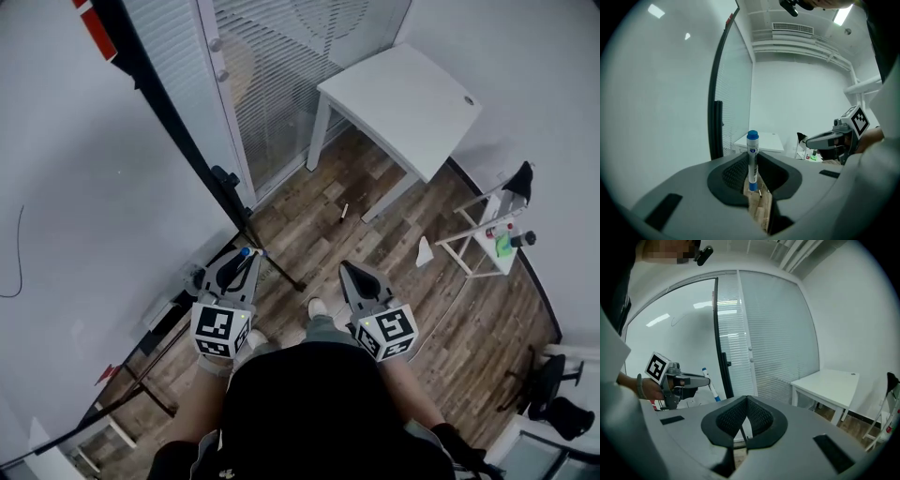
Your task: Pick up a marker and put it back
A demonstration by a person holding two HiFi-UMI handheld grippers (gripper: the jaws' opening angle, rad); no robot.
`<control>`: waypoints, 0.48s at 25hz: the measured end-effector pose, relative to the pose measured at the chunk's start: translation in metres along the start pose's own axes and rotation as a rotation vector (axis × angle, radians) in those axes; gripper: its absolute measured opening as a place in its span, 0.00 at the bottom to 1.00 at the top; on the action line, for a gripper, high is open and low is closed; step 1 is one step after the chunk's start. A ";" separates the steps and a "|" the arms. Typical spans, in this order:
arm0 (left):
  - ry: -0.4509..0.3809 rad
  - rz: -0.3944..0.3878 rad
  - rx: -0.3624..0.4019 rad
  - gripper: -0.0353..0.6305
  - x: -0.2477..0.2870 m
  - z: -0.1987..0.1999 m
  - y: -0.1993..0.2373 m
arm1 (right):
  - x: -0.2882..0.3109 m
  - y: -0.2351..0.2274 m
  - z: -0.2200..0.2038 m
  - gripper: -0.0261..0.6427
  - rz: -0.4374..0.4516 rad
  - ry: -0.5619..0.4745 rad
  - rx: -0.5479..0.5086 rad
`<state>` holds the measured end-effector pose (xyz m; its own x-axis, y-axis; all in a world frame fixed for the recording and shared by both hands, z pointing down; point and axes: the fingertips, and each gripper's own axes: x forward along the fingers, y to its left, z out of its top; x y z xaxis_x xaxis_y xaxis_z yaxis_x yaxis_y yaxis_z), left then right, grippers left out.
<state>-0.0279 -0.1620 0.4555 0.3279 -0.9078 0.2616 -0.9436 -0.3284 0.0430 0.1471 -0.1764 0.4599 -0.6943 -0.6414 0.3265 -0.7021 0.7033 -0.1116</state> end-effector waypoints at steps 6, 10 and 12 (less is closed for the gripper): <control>-0.011 0.142 -0.031 0.17 -0.032 -0.001 0.040 | 0.034 0.028 0.007 0.08 0.120 0.013 -0.033; -0.010 0.233 -0.058 0.17 -0.056 -0.009 0.063 | 0.057 0.052 0.012 0.08 0.203 0.020 -0.059; -0.008 0.275 -0.071 0.17 -0.069 -0.013 0.073 | 0.067 0.063 0.014 0.08 0.241 0.025 -0.072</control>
<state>-0.1197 -0.1202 0.4535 0.0588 -0.9624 0.2651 -0.9980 -0.0503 0.0390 0.0537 -0.1791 0.4611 -0.8357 -0.4454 0.3213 -0.5030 0.8556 -0.1223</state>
